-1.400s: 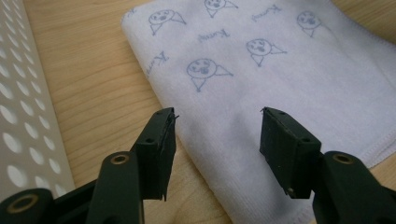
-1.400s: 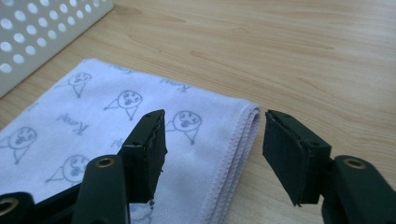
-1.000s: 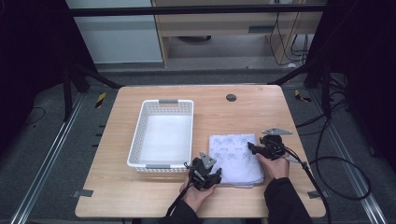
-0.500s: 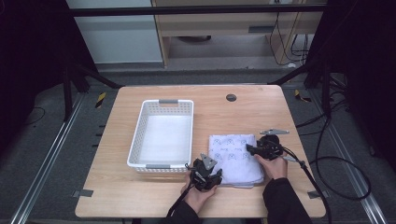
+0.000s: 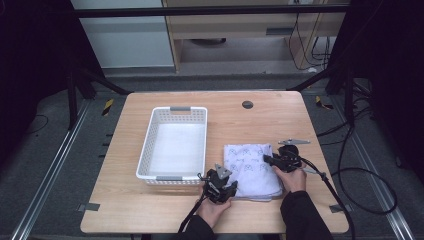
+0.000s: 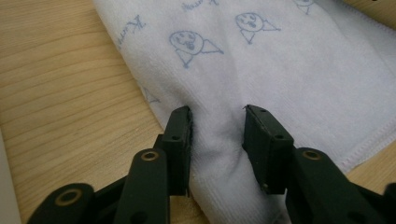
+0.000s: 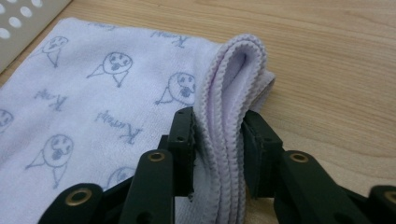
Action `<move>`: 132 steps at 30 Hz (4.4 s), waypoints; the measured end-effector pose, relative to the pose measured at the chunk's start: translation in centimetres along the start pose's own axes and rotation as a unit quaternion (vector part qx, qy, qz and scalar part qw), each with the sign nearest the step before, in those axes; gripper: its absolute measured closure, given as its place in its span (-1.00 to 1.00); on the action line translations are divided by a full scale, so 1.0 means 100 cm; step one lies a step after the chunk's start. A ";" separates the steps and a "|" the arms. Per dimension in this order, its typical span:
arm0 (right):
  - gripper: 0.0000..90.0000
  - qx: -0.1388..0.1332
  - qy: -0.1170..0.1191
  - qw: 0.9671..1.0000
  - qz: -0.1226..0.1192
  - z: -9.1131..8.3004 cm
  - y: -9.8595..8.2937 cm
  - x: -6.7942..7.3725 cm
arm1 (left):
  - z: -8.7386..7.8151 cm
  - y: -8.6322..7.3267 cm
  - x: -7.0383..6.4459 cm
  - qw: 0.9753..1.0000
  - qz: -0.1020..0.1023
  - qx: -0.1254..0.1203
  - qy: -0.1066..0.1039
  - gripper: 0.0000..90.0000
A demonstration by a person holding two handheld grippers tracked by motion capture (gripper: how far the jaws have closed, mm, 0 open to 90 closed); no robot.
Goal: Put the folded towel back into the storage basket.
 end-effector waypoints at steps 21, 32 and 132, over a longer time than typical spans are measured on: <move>0.75 -0.057 0.026 0.998 -0.005 -0.032 0.009 0.010 | -0.017 0.009 0.001 0.999 0.001 -0.043 -0.017 0.70; 0.75 -0.085 0.030 0.996 -0.013 -0.059 0.014 0.017 | -0.039 0.019 -0.004 0.997 0.018 -0.071 -0.022 0.70; 0.75 -0.206 0.032 0.973 -0.097 -0.105 0.154 0.186 | -0.226 0.042 0.125 0.980 -0.014 -0.189 0.055 0.70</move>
Point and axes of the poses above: each handheld gripper's, and its own axes: z roughly forward along the jaws, y roughly out of its top, x roughly to its left, the point moved 9 cm from there along z, roughly forward along the jaws, and after that the axes turned 15 degrees about x, right-handed, at the moved point
